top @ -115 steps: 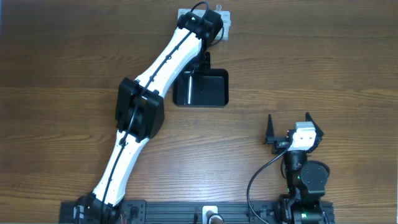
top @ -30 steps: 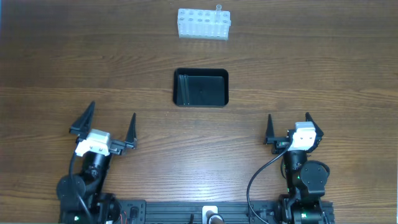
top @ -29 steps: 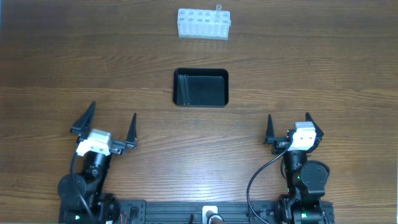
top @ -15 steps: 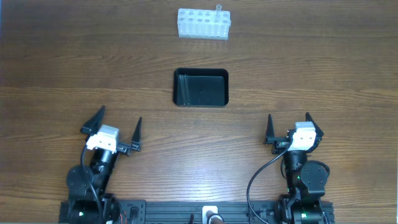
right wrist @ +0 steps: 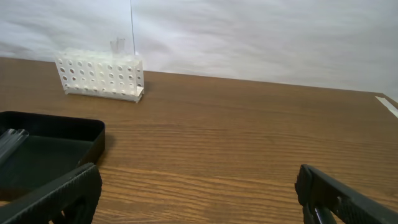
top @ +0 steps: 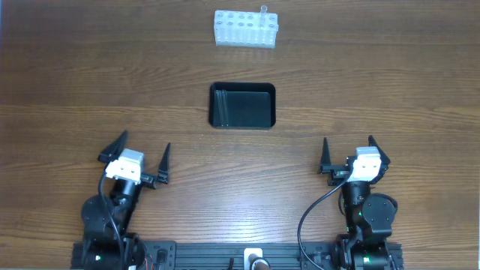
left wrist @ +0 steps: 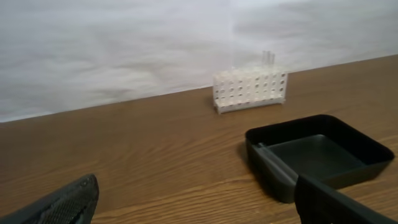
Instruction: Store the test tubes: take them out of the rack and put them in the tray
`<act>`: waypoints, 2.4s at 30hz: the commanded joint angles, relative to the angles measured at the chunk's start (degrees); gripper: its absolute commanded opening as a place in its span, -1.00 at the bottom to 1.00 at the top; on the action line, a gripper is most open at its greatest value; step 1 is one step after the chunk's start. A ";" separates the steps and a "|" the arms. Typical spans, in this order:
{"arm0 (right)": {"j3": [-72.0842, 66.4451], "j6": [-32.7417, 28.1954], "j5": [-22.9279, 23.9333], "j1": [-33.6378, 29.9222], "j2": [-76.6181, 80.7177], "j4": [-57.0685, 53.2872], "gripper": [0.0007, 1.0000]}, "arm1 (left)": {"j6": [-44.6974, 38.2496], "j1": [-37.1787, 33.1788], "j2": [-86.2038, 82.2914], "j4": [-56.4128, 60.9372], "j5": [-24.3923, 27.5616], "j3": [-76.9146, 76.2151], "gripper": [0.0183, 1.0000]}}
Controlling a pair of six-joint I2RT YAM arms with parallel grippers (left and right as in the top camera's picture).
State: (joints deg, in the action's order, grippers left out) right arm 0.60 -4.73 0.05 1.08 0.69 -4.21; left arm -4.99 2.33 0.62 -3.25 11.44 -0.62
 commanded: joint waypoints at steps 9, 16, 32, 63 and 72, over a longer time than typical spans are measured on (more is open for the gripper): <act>-0.28 -0.07 -0.46 -0.39 -0.28 -0.20 0.98 | -0.59 -5.62 -0.42 -0.09 0.52 0.26 1.00; -0.28 -0.07 -0.44 -0.39 -0.28 -0.20 0.99 | -0.59 -5.70 -0.42 -0.09 0.52 0.26 1.00; -0.28 -0.07 -0.44 -0.39 -0.28 -0.20 0.98 | -0.59 -5.73 -0.39 -0.09 0.52 0.26 1.00; -0.28 -0.04 -0.68 -0.66 0.04 0.26 0.98 | -0.59 -5.73 -0.39 -0.09 0.52 0.26 1.00; 3.78 3.04 -0.92 -0.72 18.62 16.33 0.99 | -0.59 -5.70 -0.39 -0.09 0.52 0.26 1.00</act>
State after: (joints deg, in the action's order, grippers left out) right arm 1.06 -2.83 -0.12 0.89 12.56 9.63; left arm -4.97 -3.05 0.64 -3.25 11.44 -0.62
